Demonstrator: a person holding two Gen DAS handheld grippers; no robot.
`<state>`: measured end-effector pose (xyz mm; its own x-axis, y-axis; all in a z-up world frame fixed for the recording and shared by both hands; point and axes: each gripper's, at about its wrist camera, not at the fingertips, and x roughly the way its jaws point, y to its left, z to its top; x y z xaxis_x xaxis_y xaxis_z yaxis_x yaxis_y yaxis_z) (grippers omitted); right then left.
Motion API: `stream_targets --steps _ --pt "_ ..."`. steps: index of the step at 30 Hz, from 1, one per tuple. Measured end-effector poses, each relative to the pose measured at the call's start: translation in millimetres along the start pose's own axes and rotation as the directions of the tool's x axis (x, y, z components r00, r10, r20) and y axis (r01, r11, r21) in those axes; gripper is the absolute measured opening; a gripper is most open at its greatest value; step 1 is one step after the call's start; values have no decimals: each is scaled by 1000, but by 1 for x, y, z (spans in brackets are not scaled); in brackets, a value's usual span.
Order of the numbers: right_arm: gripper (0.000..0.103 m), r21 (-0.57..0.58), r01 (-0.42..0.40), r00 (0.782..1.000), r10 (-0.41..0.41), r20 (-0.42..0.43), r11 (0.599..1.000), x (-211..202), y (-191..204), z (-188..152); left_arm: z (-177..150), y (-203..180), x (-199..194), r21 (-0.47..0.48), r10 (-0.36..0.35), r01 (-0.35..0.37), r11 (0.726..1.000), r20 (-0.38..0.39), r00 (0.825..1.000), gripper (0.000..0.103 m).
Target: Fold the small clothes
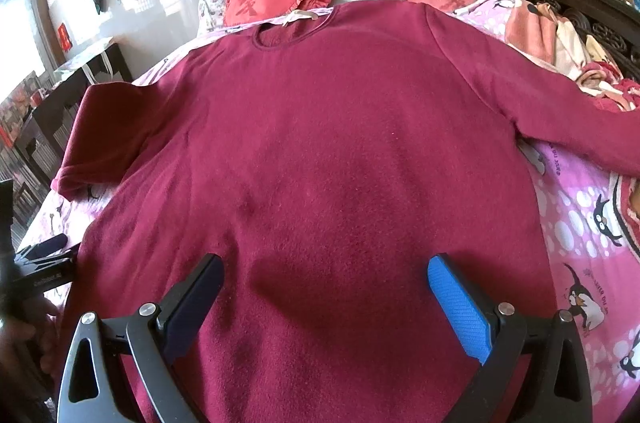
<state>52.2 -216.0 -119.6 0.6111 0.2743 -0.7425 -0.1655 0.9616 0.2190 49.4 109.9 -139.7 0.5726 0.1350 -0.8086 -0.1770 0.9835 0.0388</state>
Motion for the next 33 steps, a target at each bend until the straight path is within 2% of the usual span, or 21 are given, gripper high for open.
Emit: stream_targets --steps 8,11,12,14,16,17,19,20,21,23,25,26,27,29,30,32,33 --pt "102 2 6 1000 -6 -15 1000 3 1 1 -4 5 -10 -12 -38 38 999 13 999 103" --pt "102 -20 41 999 -42 -26 999 5 5 1 -8 17 -41 -3 -92 92 996 104 990 102" --pt "102 -32 58 998 -59 -31 998 5 7 0 -8 30 -56 -4 -91 93 996 165 982 103" --pt "102 -48 84 996 -86 -33 995 6 11 0 -2 55 -73 -24 -75 83 996 234 969 103" --pt "102 -56 94 995 -96 -38 994 7 12 0 12 93 -86 -72 -91 118 990 294 951 102" --pt "103 -57 95 994 -97 -39 994 8 12 0 23 118 -87 -118 -100 141 983 301 948 102" --pt "103 -56 94 995 -96 -42 994 8 11 0 43 157 -75 -200 -118 173 965 259 959 102" --pt "103 -55 93 995 -95 -42 994 8 11 0 53 175 -65 -248 -141 196 949 222 965 102" --pt "103 -55 92 995 -94 -42 994 9 11 0 63 196 -52 -318 -175 227 920 183 967 102" --pt "103 -53 89 995 -91 -42 995 9 11 1 73 228 -27 -451 -272 311 837 151 950 101" --pt "103 -53 87 995 -89 -40 995 9 11 0 76 253 6 -593 -384 370 715 109 917 91" --pt "103 -52 86 995 -88 -38 995 9 11 0 73 259 20 -651 -421 377 659 96 902 91" --pt "103 -50 84 996 -86 -37 995 9 11 0 70 262 31 -691 -454 382 614 87 887 91" --pt "103 -51 83 996 -85 -35 995 9 11 -1 69 263 43 -728 -483 390 563 93 871 91" --pt "103 -51 83 996 -85 -34 995 9 11 -1 69 265 47 -738 -485 396 546 106 868 91" --pt "103 -50 82 996 -84 -31 995 9 11 -1 72 264 48 -740 -485 416 528 139 864 91" --pt "103 -51 82 996 -84 -31 995 9 11 0 74 265 49 -735 -484 423 530 147 863 91"
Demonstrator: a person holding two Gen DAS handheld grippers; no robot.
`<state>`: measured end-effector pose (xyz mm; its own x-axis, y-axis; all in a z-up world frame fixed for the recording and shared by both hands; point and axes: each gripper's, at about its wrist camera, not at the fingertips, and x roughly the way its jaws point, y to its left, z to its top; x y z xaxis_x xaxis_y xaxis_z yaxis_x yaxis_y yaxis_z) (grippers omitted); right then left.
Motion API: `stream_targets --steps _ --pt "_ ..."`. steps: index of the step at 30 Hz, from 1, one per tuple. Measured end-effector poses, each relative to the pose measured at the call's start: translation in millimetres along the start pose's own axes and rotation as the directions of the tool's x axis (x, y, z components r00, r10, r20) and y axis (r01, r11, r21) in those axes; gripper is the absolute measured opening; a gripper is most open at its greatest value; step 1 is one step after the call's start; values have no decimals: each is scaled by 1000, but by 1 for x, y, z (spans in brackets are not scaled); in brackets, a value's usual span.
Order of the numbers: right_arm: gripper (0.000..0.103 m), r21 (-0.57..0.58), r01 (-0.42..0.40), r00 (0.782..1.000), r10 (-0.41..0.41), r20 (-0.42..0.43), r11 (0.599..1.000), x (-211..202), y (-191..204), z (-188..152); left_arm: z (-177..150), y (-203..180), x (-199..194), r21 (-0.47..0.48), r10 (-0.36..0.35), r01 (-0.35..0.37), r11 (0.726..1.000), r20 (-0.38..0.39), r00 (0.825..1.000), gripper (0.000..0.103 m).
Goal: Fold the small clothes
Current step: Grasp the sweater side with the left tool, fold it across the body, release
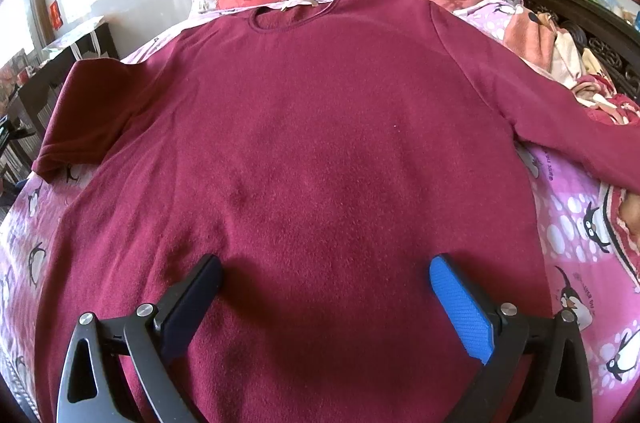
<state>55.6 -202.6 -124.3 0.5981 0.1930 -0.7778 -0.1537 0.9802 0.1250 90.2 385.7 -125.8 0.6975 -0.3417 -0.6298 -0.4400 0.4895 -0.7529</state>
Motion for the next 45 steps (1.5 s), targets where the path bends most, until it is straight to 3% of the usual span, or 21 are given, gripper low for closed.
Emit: stream_targets --steps 2,4,6,8,14,18,19,23,26,28,29,31,33,36,38,40,42,45 --pt "103 1 -1 1000 1 0 1000 0 0 0 3 -3 -4 29 7 -8 1000 40 999 80" --pt "103 2 -2 1000 2 0 1000 0 0 0 4 -7 -3 85 29 -36 996 76 997 44" --pt "103 2 -1 1000 1 -2 1000 0 0 0 4 -8 3 135 77 -90 987 98 992 23" --pt "103 0 4 1000 -4 -5 1000 1 1 1 0 -8 11 183 107 -130 974 132 985 21" --pt "103 -5 25 1000 -25 -19 1000 4 2 2 -8 -7 17 253 95 -157 955 239 966 18" --pt "103 -1 32 999 -32 -16 999 5 2 2 -13 -7 15 274 79 -155 949 269 960 17" --pt "103 0 34 999 -34 -15 999 5 2 2 -13 -7 14 276 79 -156 948 269 960 12" --pt "103 1 32 999 -32 -14 999 5 1 2 -9 -19 -8 272 58 -132 953 265 962 9" --pt "103 3 28 1000 -28 -12 1000 4 0 2 2 -36 -59 243 42 -144 959 382 923 8" --pt "103 3 27 1000 -27 -9 1000 4 0 2 10 -43 -97 202 49 -161 966 470 881 8" --pt "103 2 28 1000 -28 -6 1000 3 0 2 11 -44 -107 194 45 -157 968 481 875 8" --pt "103 -2 33 999 -33 -3 999 2 0 2 7 -53 -114 207 45 -157 966 462 886 8" --pt "103 -5 36 999 -36 -1 999 2 1 2 -10 -80 -109 294 26 -173 940 445 895 8" --pt "103 -5 35 999 -35 2 999 1 1 2 -41 -133 -82 425 -42 -124 897 360 932 8" --pt "103 -4 34 999 -34 5 999 1 1 1 -75 -187 -48 562 -90 -71 824 254 963 8" --pt "103 0 27 1000 -27 8 1000 0 0 1 -111 -233 -14 659 -115 -18 752 158 981 8" --pt "103 3 23 1000 -23 13 1000 -1 0 1 -151 -279 27 729 -129 47 683 56 990 8" --pt "103 10 14 1000 -14 25 1000 -2 -1 1 -204 -332 78 779 -126 116 617 -49 991 8"
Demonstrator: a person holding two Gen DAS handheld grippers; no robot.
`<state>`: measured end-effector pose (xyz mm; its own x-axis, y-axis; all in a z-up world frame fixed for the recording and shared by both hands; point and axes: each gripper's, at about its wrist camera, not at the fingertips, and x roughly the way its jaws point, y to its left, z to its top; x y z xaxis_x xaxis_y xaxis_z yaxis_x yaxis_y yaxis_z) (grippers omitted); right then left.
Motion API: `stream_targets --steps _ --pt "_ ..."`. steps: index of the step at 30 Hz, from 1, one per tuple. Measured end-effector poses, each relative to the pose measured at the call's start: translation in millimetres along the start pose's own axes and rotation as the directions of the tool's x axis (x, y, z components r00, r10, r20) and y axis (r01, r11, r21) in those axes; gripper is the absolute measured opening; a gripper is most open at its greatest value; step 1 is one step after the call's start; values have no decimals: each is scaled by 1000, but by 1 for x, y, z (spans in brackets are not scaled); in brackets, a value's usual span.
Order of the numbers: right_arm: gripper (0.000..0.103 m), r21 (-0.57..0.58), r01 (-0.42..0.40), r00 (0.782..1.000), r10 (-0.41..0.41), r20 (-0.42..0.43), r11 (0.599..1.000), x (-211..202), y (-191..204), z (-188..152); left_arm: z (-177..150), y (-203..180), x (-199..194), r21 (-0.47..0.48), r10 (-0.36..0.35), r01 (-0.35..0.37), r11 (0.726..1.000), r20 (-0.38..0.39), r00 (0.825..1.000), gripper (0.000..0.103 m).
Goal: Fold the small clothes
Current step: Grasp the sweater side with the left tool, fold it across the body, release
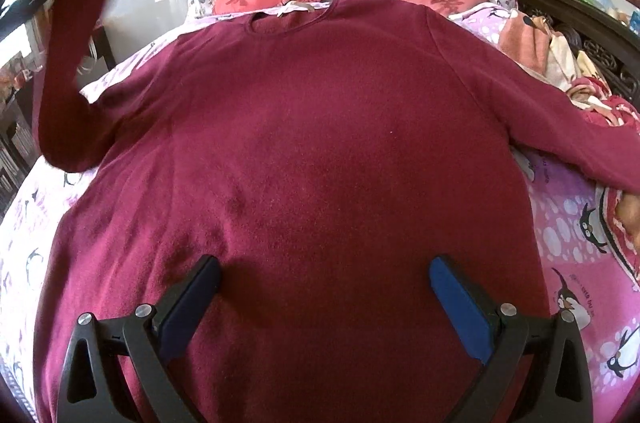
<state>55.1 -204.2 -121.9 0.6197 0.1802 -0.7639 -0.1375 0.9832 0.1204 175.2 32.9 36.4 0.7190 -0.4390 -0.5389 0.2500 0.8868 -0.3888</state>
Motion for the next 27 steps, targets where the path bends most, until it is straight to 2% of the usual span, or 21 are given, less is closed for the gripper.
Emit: stream_targets --steps 3,6,9,11,13,14,16,17,19,20,21,22,24,26,27 --pt "103 5 -4 1000 4 12 1000 -2 -1 -1 -15 -73 55 118 -58 68 991 -91 994 8" --pt "103 20 -18 999 17 30 1000 -5 -4 -2 -37 -121 89 211 -78 120 970 -194 978 8" --pt "103 40 -32 999 30 38 999 -6 -8 -3 -63 -143 112 262 -65 141 955 -281 958 8" --pt "102 86 -49 998 45 47 995 -7 -16 -4 -71 -144 123 252 -64 153 956 -332 941 9" --pt "102 78 -45 998 41 50 996 -7 -15 -4 -74 -143 132 237 -80 187 953 -400 913 13" --pt "102 75 -44 998 40 49 996 -7 -14 -4 -75 -143 131 236 -82 193 952 -414 907 15" --pt "102 69 -41 998 37 48 997 -6 -13 -4 -72 -138 120 234 -87 193 953 -401 912 27" --pt "102 68 -40 998 37 48 997 -6 -13 -4 -69 -132 112 229 -91 190 955 -384 919 29" --pt "102 67 -38 998 35 46 997 -6 -12 -3 -61 -108 87 200 -80 150 968 -320 944 44" --pt "102 66 -36 998 33 46 997 -6 -12 -3 -59 -98 80 181 -74 132 974 -297 952 48" --pt "102 63 -33 999 30 43 997 -6 -11 -2 -57 -82 71 149 -76 120 982 -271 960 58" --pt "103 60 -28 999 26 41 998 -5 -10 -2 -57 -64 62 105 -88 117 988 -251 964 61" --pt "103 54 -21 999 20 33 998 -5 -7 -2 -57 -30 48 16 -85 91 996 -221 972 61" --pt "103 52 -18 999 17 28 998 -4 -7 -2 -65 4 38 -49 -35 26 998 -186 982 62" --pt "103 49 -13 1000 12 22 999 -3 -8 -1 -71 22 37 -61 19 -31 998 -185 983 63"
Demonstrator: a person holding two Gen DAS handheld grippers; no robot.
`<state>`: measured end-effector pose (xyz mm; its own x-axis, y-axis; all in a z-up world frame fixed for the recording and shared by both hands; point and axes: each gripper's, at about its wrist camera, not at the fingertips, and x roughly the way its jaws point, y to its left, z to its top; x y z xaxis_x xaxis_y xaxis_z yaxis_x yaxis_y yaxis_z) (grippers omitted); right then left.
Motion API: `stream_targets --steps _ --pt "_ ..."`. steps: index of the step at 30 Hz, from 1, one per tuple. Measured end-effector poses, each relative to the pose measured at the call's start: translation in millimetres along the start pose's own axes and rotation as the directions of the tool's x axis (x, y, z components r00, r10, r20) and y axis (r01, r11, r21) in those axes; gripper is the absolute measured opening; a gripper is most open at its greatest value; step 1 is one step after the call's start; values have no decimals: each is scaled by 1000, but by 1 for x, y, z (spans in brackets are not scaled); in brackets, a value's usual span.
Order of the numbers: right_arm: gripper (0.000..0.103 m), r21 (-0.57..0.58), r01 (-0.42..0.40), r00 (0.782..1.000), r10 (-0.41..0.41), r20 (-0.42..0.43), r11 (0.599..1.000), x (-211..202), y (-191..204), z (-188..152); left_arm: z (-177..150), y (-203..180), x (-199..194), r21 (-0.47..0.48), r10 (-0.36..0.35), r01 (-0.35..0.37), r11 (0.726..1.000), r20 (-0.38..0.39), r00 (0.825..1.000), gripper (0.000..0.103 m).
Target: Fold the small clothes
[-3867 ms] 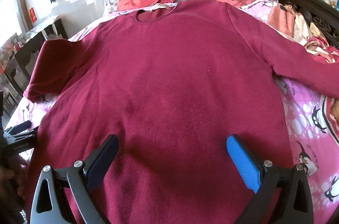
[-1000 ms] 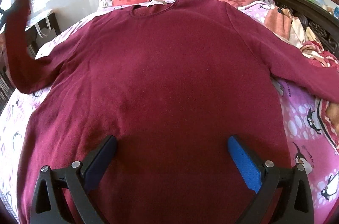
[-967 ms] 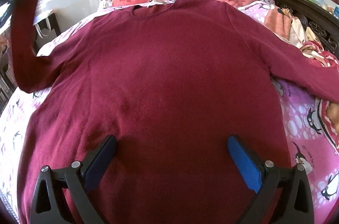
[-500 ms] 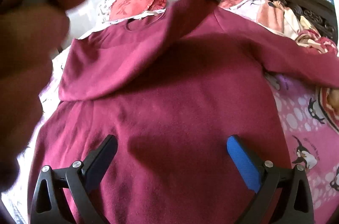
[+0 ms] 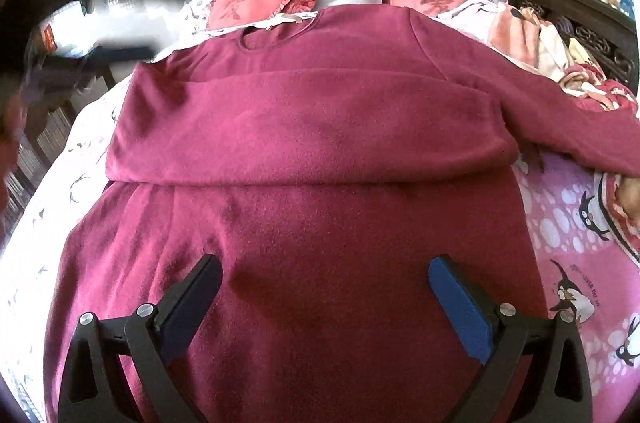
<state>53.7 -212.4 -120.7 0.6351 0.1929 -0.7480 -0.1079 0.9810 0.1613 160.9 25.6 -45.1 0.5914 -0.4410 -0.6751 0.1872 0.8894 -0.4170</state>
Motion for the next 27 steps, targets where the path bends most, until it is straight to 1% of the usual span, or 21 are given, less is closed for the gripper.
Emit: stream_targets --steps 1,2,3,4,5,6,7,8,9,11,12,13,14,15,16,17,18,19,21,24,27 --pt "103 -4 5 1000 -5 -6 1000 0 1 0 -6 16 5 -15 56 -56 998 -19 998 63" --pt "103 -13 14 1000 -14 -14 1000 1 3 0 -14 32 14 -22 112 -113 993 -61 992 63" --pt "103 -19 21 1000 -21 -19 1000 1 5 0 -21 43 21 -25 148 -151 988 -91 985 63" --pt "103 -27 27 999 -28 -27 999 1 6 -1 -29 52 28 -22 173 -176 984 -118 978 63" --pt "103 -35 25 998 -27 -48 999 2 7 0 -36 56 32 -8 169 -171 985 -126 978 63" --pt "102 -36 16 998 -19 -64 999 1 6 3 -43 54 31 30 167 -165 986 -99 981 63" --pt "99 -28 2 997 -4 -71 1000 -2 2 8 -51 48 30 88 184 -179 980 -59 981 63" --pt "96 -15 -13 999 12 -52 1000 -8 -3 16 -61 40 31 161 216 -211 964 -16 976 63" --pt "96 0 -11 1000 11 0 1000 -18 -10 27 -73 34 32 209 242 -242 948 24 970 64" --pt "96 30 49 994 -52 98 998 -32 -23 45 -76 28 33 215 279 -284 934 54 959 64" --pt "96 56 59 989 -66 136 997 -35 -31 54 -76 29 34 209 284 -288 934 53 957 65" --pt "96 85 43 987 -55 149 995 -32 -39 62 -75 30 36 202 282 -286 937 49 958 65" --pt "96 93 29 989 -41 139 995 -26 -42 66 -75 32 37 192 273 -277 941 48 961 65" --pt "96 87 17 996 -24 84 996 -10 -45 69 -74 35 37 178 257 -262 949 46 965 65" --pt "96 75 27 1000 -28 12 997 8 -46 68 -75 40 35 164 242 -247 955 46 969 65" --pt "98 58 57 995 -52 -82 997 29 -47 63 -74 44 31 146 222 -227 963 46 974 65" --pt "100 9 87 990 -85 -117 996 42 -44 55 -73 49 29 125 202 -207 970 48 978 65" --pt "103 -18 91 993 -92 -74 996 37 -38 54 -72 54 27 105 185 -189 976 49 982 65" --pt "103 -25 107 990 -109 -95 994 38 -34 53 -69 60 24 75 156 -159 984 52 986 65" --pt "103 -1 81 994 -81 -74 997 36 -38 50 -67 65 22 40 123 -126 991 59 991 65" --pt "103 6 74 995 -73 -62 997 37 -39 50 -67 67 18 35 116 -118 992 61 991 65"
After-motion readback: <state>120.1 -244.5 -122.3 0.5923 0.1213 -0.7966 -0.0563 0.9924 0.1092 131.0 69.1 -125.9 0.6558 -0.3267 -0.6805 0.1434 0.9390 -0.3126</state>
